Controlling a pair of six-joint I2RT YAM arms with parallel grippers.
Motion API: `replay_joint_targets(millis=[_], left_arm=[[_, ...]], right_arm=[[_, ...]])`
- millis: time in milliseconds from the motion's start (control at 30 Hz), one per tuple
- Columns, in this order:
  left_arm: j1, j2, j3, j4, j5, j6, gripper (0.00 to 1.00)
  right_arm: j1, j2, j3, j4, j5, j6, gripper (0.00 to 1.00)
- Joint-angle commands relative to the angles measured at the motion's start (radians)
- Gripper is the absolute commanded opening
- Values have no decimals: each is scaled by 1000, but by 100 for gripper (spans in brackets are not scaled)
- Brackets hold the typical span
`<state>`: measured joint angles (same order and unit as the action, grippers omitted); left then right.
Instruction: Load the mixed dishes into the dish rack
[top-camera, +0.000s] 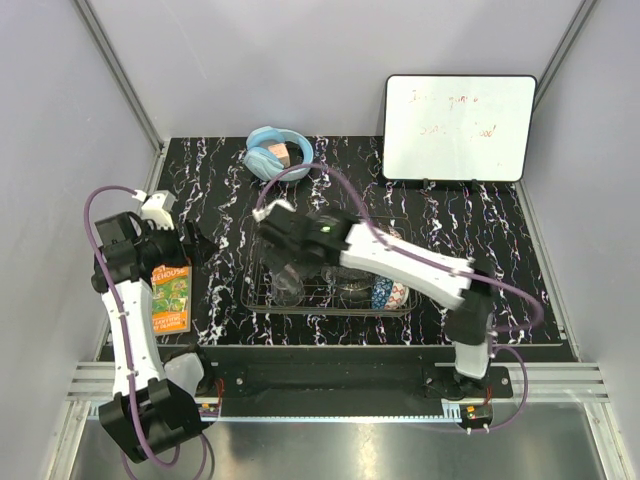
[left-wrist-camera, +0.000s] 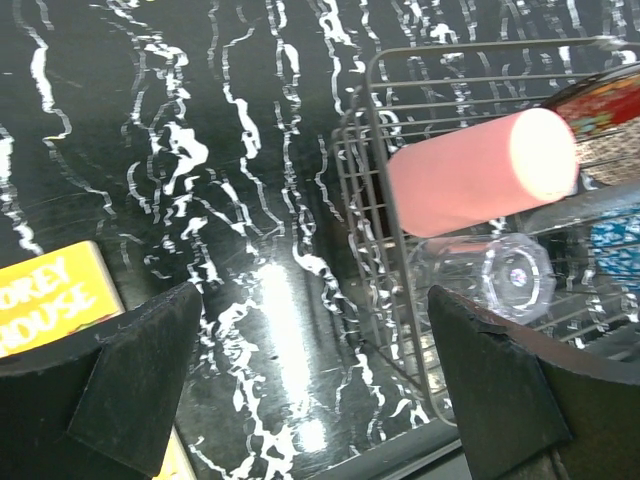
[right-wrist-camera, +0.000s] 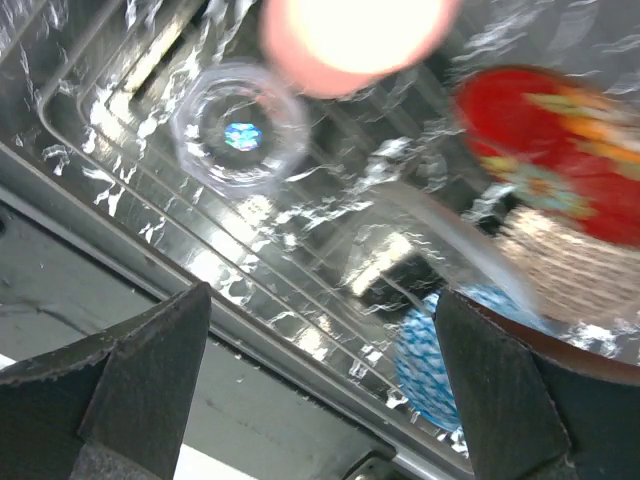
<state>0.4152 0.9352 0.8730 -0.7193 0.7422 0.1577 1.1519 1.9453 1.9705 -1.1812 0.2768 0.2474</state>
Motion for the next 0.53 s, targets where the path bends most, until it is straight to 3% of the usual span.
replay_joint_targets(millis=[0,267,500], left_arm=[[2,-45,30,4,-69,40,99],[-4,-61,35,-12,-104,71,99],[-7,-47,55,-19,-109,71,99]], right_arm=[[6,-255,-96,49,223,36,100],[5,-434,-277,104,289,108,100],[3,-534,-332,150,317,116,100]])
